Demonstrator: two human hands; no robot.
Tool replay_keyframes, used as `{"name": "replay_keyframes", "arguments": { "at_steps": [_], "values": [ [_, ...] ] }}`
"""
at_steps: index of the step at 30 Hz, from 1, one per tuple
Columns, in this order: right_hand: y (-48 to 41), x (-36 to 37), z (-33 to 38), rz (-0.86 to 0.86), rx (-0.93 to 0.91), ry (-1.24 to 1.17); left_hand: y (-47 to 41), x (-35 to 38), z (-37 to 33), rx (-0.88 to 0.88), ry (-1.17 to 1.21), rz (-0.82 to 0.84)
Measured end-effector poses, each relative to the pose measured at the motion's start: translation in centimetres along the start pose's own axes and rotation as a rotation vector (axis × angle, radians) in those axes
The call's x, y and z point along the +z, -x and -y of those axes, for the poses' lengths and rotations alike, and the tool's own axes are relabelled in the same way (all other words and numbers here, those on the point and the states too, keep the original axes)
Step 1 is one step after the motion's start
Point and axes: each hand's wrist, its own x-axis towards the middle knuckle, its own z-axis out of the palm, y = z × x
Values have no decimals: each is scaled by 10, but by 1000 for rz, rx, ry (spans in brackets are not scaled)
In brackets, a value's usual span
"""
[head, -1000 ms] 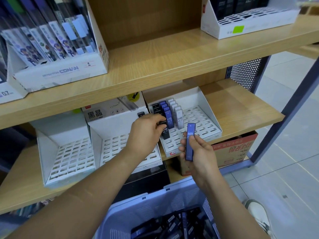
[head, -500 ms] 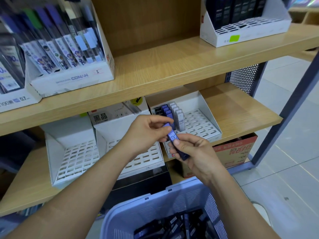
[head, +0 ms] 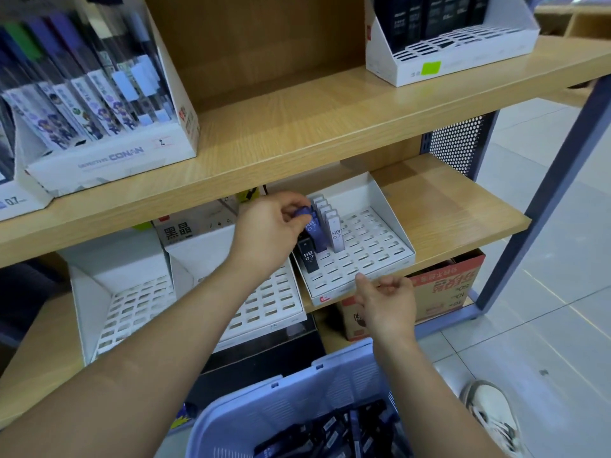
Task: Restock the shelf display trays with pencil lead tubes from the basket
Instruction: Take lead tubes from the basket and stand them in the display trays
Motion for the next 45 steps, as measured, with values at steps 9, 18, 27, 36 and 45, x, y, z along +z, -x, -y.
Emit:
{"name": "replay_keyframes", "arguments": {
  "at_steps": [9, 18, 27, 36, 45],
  "values": [
    [1, 1, -2, 88, -188, 244, -6, 22, 12, 101, -164, 36],
    [3, 0, -3, 123, -310, 471, -7, 27, 16, 158, -257, 63],
    [11, 0, -2, 198, -338, 602, -9, 38, 17, 222, -419, 4],
    [14, -1, -4, 277, -395, 725, 3, 42, 37, 153, -703, 278],
    [11, -15, 0, 454, -446, 797, 16, 30, 39, 186, -474, 175]
  ]
}}
